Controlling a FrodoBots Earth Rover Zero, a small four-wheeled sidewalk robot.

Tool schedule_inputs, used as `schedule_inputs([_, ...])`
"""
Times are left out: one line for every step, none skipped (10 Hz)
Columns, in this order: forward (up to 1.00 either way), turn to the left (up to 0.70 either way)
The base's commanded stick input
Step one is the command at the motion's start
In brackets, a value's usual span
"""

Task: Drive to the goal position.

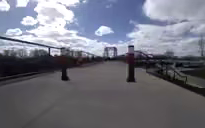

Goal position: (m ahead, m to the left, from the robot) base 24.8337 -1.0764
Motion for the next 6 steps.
schedule_inputs([1.0, 0.0])
schedule_inputs([1.0, 0.0])
schedule_inputs([1.0, 0.0])
schedule_inputs([1.0, 0.0])
schedule_inputs([1.0, 0.0])
schedule_inputs([1.0, 0.0])
